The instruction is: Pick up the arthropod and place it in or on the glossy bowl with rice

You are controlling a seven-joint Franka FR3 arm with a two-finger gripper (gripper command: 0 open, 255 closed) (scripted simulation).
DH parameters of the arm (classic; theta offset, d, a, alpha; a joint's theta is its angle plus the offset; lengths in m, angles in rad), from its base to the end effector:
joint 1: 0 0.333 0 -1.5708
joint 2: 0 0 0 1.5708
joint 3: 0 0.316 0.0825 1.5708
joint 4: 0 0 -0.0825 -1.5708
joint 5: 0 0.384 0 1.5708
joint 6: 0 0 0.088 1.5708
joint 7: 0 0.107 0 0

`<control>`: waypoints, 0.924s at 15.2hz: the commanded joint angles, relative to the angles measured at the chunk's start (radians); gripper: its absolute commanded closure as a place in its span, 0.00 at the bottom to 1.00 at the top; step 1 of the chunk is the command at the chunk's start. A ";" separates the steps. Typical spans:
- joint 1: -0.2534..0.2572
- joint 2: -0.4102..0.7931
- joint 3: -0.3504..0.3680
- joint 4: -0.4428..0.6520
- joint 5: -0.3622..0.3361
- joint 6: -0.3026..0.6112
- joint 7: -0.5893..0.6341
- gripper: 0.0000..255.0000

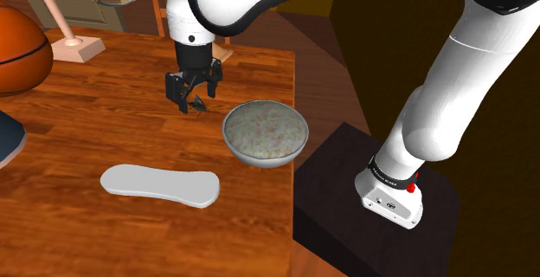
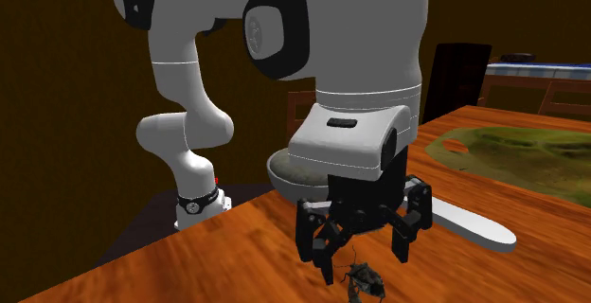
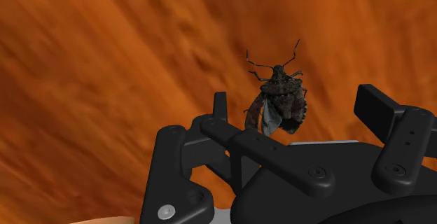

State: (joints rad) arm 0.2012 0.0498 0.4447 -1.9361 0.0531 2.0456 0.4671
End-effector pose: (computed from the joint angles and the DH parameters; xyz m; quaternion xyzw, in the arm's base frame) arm 0.4604 0.3468 0.4665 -0.9959 -0.0773 -0.0090 0.0464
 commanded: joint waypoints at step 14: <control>0.000 0.004 0.000 -0.012 -0.002 0.016 0.000 1.00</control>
State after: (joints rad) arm 0.2011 0.0537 0.4443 -1.9476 0.0512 2.0619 0.4670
